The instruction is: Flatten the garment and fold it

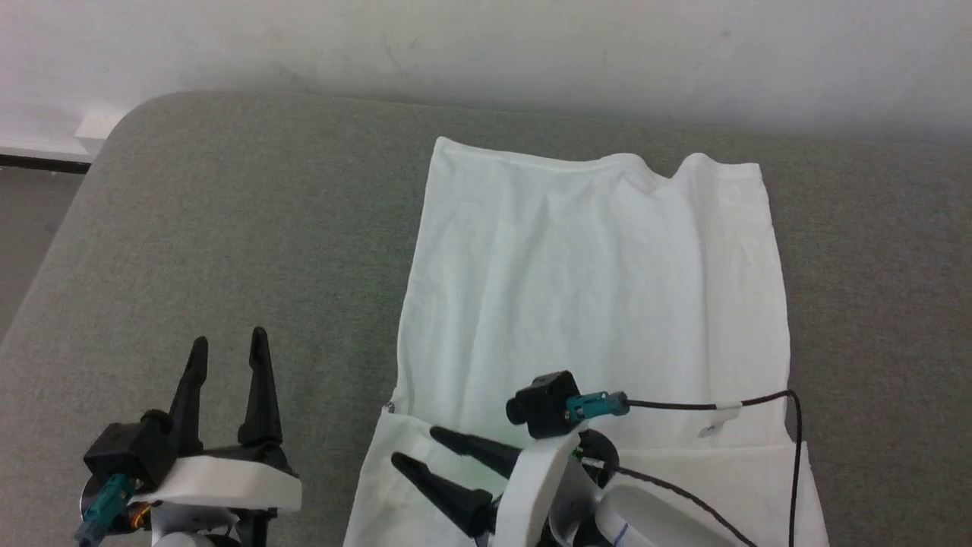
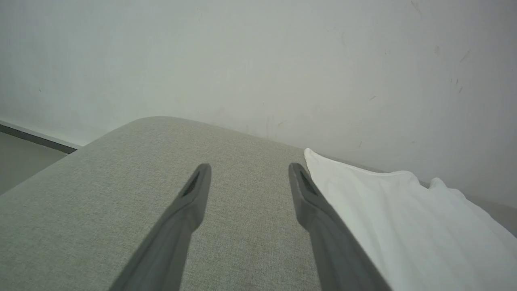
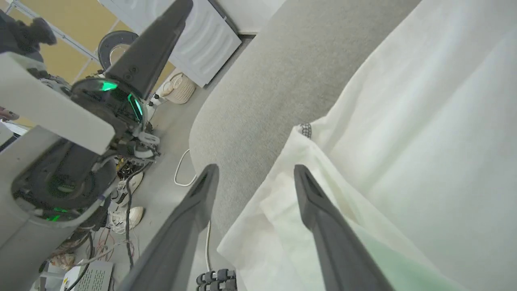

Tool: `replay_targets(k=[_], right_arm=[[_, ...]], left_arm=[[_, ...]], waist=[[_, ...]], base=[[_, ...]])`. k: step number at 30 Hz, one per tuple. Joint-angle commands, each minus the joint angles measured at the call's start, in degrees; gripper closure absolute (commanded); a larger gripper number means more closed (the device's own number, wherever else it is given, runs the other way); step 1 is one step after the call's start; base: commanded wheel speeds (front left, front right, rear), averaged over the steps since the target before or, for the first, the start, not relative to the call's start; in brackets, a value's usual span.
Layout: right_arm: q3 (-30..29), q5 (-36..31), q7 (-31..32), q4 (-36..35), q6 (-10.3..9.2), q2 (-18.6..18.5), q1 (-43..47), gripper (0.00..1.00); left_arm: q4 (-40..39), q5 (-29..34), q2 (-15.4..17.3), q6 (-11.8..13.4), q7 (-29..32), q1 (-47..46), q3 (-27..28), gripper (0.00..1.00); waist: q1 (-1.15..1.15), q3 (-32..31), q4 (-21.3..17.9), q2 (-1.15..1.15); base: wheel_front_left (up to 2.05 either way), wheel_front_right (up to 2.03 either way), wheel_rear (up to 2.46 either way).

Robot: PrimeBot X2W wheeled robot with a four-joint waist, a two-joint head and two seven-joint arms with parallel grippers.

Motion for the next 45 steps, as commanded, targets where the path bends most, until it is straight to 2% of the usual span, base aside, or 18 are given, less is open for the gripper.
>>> replay_targets(k=[1,4,6,12,16,20,25,28,33,38,45], right_arm=[[0.4,0.0,-3.0,-0.9,-0.04,0.1,-2.4,0.0],[-0.9,-2.5,-8.2,-2.7,-0.04,-1.9,-4.3,0.0],[-3.9,-5.4,-11.6,-3.4,-0.04,-3.9,-4.6,0.0],[-20.0,-17.2,-16.4,-5.9,-0.04,-8.8,-0.5,0.0],[-32.7,-25.1,-13.8,-10.6,-0.04,-10.7,4.9,0.0],[-44.1,-30.9,-8.9,-18.6,-0.04,-10.9,10.1,0.0],[-52.4,-34.5,-3.6,-29.4,-0.04,-9.2,13.8,0.0],[-53.8,-34.9,-2.3,-32.6,-0.04,-8.3,14.4,0.0],[-53.9,-34.9,-0.6,-36.4,-0.04,-6.2,14.4,0.0],[-52.2,-34.0,-1.0,-36.4,-0.04,-5.4,13.1,0.0],[-49.6,-32.7,-2.3,-35.1,-0.04,-4.8,11.4,0.0]], left_arm=[[0.5,-0.1,0.3,0.4,-0.5,-0.9,0.2,0.0],[0.9,-0.2,0.5,0.7,-0.6,-0.7,0.5,0.0],[1.1,-0.4,0.8,0.8,-0.6,-0.5,0.8,0.0],[0.7,0.1,1.7,1.4,-0.5,0.2,1.0,0.0],[-0.1,0.6,2.4,1.9,0.1,0.0,1.0,0.0],[-0.7,0.7,3.3,2.0,1.3,-2.4,0.8,0.0],[0.3,0.2,5.2,1.0,4.8,-9.9,-0.2,0.0],[1.5,-0.1,6.6,0.3,6.7,-14.5,-0.8,0.0],[8.0,-2.3,10.4,-1.6,13.7,-27.8,-1.8,0.0],[16.9,-5.3,14.6,-2.9,24.4,-39.9,-4.1,0.0],[27.5,-10.1,20.2,-3.5,42.7,-51.2,-8.1,0.0]], waist=[[-0.01,-0.4,-1.0,0.0],[-0.01,-1.1,-2.4,0.0],[-0.01,-1.7,-3.4,0.0],[-0.01,-3.1,-6.7,0.0],[-0.01,-2.6,-8.9,0.0],[-0.01,-0.1,-10.9,0.0],[-0.01,4.7,-13.2,0.0],[-0.01,6.9,-14.2,0.0],[-0.01,11.9,-16.9,0.0],[-0.01,15.7,-19.8,0.0],[-0.01,19.9,-24.0,0.0]], base=[[0.0,0.0,0.0],[0.0,0.0,0.0],[0.0,0.0,0.0],[0.0,0.0,0.0],[0.0,0.0,0.0],[0.0,0.0,0.0],[0.0,0.0,0.0],[0.0,0.0,0.0],[0.0,0.0,0.0],[0.0,0.0,0.0],[0.0,0.0,0.0]])
